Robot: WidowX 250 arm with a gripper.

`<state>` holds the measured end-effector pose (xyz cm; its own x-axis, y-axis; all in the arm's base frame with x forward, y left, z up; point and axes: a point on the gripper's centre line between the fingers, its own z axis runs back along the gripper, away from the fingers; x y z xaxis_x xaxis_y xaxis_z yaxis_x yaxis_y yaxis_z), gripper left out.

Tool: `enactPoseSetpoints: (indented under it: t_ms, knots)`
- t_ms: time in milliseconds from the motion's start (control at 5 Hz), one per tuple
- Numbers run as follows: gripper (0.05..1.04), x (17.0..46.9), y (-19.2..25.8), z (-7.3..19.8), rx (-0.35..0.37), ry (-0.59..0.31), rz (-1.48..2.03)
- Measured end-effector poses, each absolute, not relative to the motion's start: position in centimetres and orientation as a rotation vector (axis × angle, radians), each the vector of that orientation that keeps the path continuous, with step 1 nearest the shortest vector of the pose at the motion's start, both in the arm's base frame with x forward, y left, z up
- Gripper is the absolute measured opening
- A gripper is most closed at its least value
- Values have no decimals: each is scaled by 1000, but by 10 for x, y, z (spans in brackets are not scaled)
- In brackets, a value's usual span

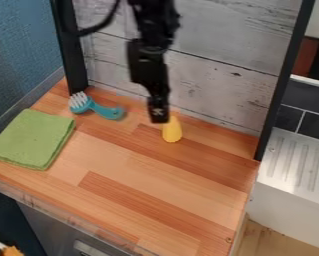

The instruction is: Moved yellow object to lower right corner.

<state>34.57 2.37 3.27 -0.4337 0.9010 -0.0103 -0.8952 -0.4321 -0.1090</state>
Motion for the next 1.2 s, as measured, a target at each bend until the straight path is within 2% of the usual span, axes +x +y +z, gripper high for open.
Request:
enactPoseSetpoints:
  t_ms: [400,800,1000,1200]
  knots:
    - [998,350,23,11,5,-139,1987]
    - [998,358,25,-2,27,-142,1986]
    - [950,361,26,-11,45,-141,1983]
    - [658,363,24,-12,44,-163,1978]
